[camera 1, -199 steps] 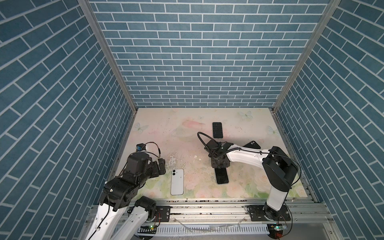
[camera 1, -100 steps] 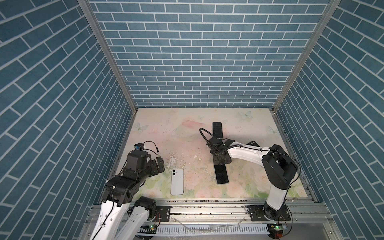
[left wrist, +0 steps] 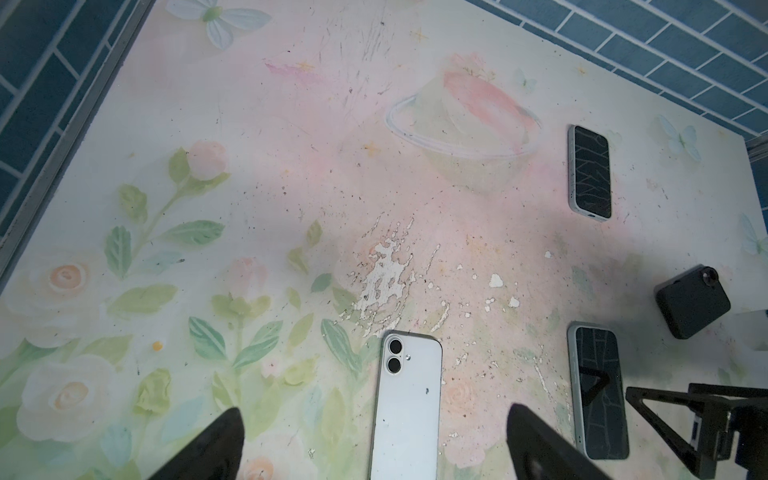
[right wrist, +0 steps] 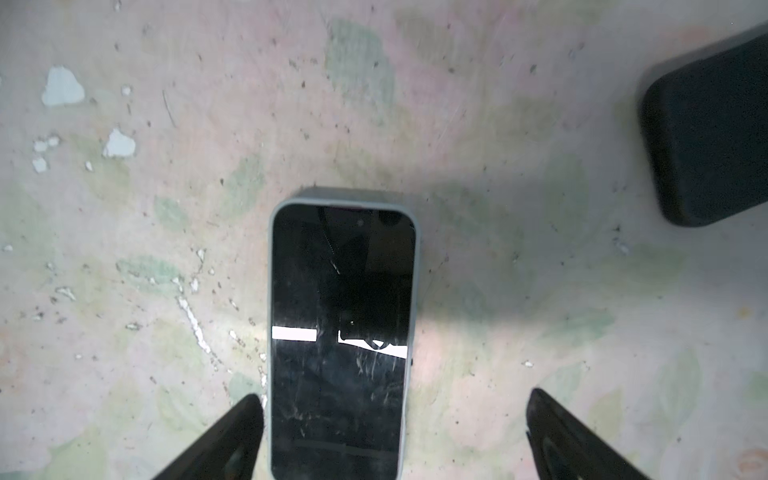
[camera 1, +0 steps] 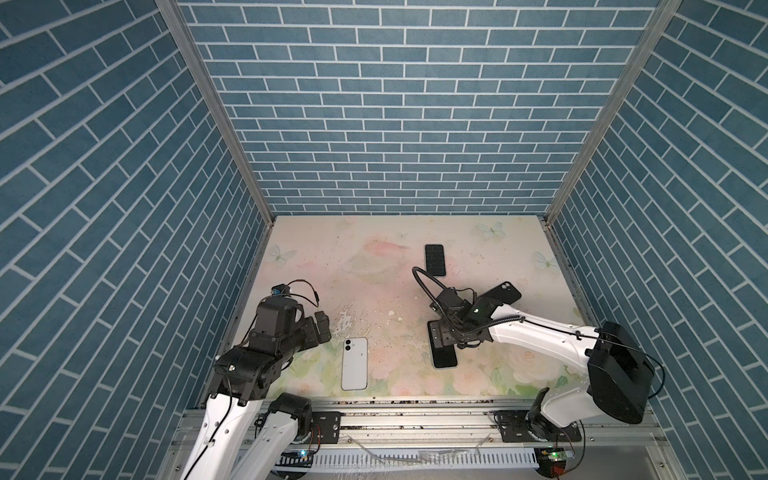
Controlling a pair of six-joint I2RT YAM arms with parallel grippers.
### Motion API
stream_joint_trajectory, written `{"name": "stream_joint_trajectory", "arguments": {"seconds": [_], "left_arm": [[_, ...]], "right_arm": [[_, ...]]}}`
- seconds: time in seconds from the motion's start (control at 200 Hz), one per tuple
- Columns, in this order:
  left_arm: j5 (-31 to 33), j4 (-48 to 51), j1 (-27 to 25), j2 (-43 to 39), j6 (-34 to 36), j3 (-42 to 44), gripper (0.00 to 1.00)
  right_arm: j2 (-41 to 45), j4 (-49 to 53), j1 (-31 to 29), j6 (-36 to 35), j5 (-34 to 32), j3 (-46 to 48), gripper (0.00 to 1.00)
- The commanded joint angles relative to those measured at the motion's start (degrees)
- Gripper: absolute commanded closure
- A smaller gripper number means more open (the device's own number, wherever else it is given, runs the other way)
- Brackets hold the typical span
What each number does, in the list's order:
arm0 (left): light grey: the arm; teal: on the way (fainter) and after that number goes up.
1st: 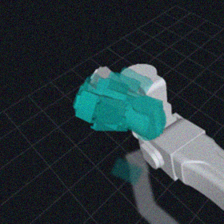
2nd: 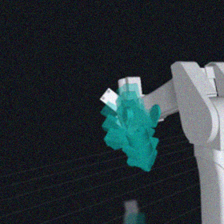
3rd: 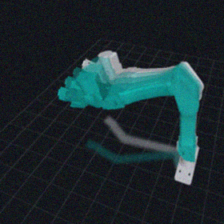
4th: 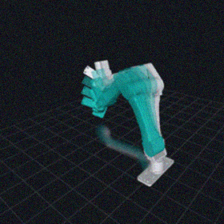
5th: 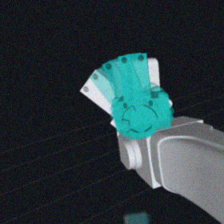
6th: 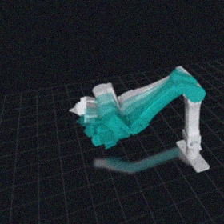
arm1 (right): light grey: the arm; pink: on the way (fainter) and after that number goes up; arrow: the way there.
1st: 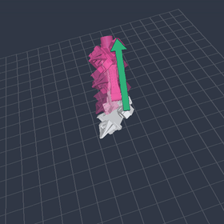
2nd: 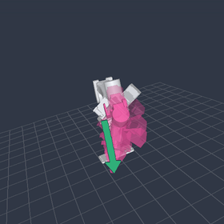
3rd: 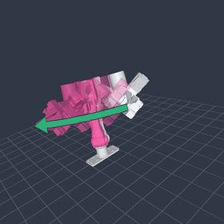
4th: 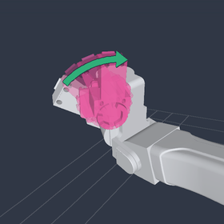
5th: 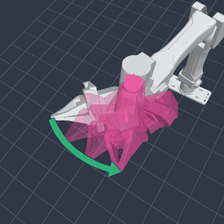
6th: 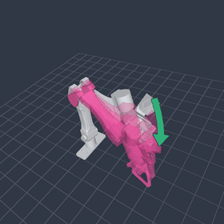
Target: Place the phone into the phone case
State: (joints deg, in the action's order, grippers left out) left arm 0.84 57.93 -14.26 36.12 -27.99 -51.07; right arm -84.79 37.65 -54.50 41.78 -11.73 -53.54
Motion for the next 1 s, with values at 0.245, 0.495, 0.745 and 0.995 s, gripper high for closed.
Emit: {"name": "stream_joint_trajectory", "arguments": {"seconds": [0.245,0.495,0.745,0.995], "left_arm": [[-1.64,-0.72,1.16,-0.31,0.47,1.15,0.00],[-0.98,-0.64,1.17,-2.12,0.14,1.77,0.00],[-1.11,-0.63,1.23,-2.18,0.18,1.85,0.00],[-2.09,-0.98,1.33,-1.01,0.48,1.84,0.01]], "right_arm": [[-3.49,-3.64,-2.43,8.29,5.51,2.59,0.04],[-9.44,-0.26,-3.28,13.15,6.35,-1.04,0.04],[-16.11,3.16,-3.95,14.26,6.29,-4.73,0.04],[-15.68,2.99,-4.33,16.19,5.75,-3.04,0.08]]}}
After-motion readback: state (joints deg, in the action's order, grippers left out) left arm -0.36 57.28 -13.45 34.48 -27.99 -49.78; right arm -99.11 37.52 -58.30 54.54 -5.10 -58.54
